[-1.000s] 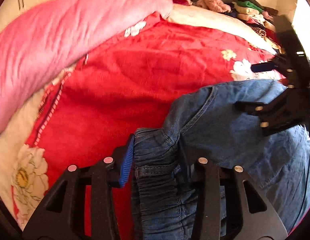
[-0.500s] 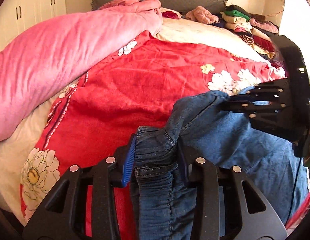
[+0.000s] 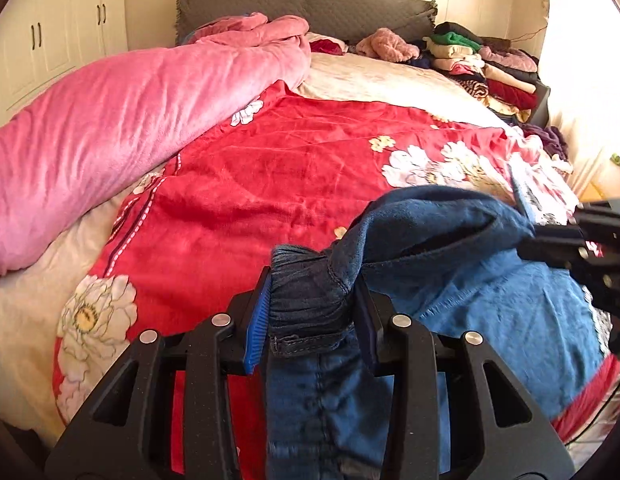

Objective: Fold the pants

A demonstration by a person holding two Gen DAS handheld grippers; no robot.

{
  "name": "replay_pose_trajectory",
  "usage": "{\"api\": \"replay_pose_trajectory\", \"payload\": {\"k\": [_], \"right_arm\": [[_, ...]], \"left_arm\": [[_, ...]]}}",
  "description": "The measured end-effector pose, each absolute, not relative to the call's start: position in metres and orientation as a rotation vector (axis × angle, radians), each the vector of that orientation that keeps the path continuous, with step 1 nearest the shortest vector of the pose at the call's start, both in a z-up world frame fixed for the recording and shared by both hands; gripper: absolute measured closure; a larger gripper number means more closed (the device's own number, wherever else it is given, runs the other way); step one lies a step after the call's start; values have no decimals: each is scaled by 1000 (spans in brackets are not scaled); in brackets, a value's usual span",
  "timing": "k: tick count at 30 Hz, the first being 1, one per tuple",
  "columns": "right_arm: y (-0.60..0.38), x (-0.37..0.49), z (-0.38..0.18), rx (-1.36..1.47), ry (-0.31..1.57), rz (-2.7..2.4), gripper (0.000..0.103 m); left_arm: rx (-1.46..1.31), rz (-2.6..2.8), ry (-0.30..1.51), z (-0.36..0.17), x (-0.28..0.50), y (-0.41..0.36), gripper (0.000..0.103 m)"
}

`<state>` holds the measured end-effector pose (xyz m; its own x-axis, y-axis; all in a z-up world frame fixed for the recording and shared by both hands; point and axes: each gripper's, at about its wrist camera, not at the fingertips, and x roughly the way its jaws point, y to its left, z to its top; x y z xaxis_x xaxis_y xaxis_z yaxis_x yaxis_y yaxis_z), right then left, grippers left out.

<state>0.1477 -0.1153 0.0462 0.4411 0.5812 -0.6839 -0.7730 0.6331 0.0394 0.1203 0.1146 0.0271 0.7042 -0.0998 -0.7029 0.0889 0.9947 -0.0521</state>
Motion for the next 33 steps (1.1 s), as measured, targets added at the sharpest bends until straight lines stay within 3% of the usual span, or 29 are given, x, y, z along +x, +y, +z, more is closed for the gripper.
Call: {"api": "replay_pose_trajectory", "payload": {"k": [19,24,33], "right_arm": [[-97,35,0,-393,842,891,93],[-90,25,-13,-421,861,890,93],[-84,21,-27,-415,886,910,93]], "left_arm": [[19,-145,881,-6,44,112,70],[20,-138,899,-10,40,112,66],[-61,-165,923,-8,26,137,48]]}}
